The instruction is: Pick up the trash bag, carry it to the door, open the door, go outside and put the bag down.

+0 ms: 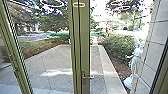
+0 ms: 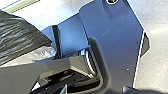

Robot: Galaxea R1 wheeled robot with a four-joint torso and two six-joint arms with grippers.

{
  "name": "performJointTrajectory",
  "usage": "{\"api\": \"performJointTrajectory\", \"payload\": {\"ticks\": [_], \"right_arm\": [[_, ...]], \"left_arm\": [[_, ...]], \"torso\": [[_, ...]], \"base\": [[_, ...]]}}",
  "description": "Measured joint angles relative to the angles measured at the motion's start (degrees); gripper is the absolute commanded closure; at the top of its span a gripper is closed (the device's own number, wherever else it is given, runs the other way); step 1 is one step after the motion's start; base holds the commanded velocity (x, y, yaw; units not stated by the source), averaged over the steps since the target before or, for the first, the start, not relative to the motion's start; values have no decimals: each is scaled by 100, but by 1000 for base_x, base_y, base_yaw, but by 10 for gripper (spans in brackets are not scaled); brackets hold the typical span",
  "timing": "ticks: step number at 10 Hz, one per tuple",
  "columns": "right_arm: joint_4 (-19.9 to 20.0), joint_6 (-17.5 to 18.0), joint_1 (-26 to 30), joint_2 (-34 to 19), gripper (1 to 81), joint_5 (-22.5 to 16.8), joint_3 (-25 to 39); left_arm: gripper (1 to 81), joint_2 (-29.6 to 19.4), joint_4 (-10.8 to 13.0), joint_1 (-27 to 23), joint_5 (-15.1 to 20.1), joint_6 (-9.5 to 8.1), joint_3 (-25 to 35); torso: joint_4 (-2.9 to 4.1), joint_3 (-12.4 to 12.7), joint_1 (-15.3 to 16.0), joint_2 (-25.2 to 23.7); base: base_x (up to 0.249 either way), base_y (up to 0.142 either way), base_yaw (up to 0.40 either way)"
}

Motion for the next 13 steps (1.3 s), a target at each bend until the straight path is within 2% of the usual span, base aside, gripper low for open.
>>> {"api": "performJointTrajectory", "payload": {"ticks": [6,13], "right_arm": [[1,2,0,11,10,9,-15],[1,0,18,11,10,6,-30]], "left_arm": [[811,22,0,-6,17,0,-61],[811,37,0,-20,45,0,-61]], "torso": [[0,0,0,0],[0,0,0,0]], "base": [[0,0,248],[0,0,124]]}}
